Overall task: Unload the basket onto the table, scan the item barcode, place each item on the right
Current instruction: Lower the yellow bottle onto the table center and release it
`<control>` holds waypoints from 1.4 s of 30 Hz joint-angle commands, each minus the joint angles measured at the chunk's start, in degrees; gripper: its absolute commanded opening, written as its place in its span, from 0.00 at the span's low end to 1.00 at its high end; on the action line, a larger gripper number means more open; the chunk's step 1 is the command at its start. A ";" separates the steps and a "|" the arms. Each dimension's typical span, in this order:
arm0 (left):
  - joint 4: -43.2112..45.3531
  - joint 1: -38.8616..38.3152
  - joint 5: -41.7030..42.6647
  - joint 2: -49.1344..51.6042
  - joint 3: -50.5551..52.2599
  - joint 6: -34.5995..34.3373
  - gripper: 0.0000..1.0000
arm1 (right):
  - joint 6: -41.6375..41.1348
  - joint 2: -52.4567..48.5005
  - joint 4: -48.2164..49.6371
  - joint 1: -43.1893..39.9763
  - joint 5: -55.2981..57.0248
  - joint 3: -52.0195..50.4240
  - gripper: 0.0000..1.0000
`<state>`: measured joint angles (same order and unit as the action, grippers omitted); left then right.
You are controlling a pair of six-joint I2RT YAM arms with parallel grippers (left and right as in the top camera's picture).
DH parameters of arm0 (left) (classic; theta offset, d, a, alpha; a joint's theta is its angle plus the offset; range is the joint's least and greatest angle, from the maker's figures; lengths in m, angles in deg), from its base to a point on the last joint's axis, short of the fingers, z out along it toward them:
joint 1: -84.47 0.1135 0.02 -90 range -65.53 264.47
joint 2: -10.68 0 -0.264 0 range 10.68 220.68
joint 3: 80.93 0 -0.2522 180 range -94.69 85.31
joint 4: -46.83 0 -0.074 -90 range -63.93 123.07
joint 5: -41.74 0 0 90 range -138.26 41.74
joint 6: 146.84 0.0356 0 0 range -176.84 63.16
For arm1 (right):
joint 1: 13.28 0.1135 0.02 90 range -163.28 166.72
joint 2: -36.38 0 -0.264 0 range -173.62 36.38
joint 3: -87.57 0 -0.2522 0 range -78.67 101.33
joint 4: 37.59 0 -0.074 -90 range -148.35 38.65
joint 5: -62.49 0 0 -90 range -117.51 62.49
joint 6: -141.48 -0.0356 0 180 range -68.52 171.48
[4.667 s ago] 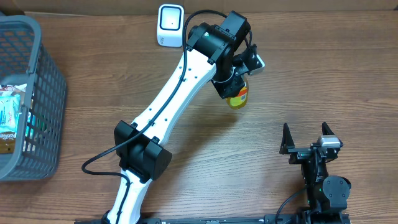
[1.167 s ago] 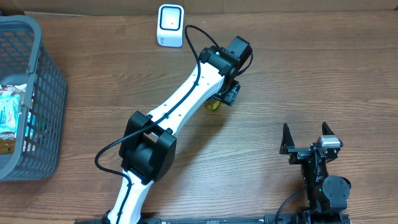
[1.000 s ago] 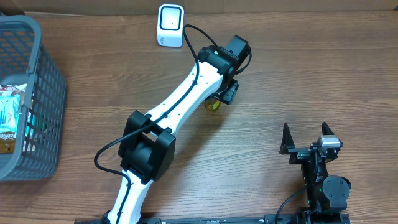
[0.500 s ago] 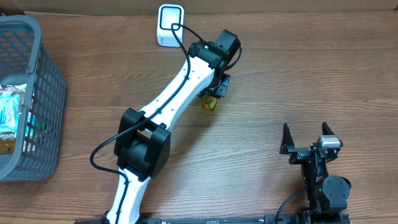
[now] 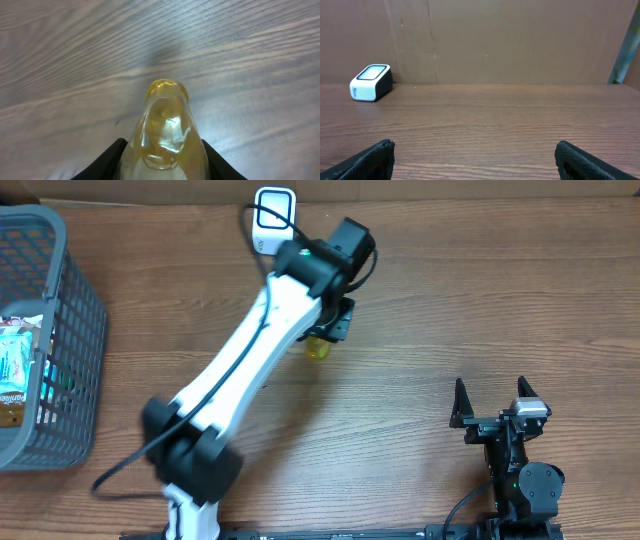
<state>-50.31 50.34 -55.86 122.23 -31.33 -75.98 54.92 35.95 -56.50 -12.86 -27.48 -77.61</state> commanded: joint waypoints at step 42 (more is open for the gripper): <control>22.86 -1.42 -4.42 -32.52 57.99 -25.59 0.42 | 0.26 0.26 0.33 0.26 0.26 -0.61 1.00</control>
<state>-27.88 48.83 -60.86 88.66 26.90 -101.09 54.87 35.95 -56.50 -12.88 -27.48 -77.61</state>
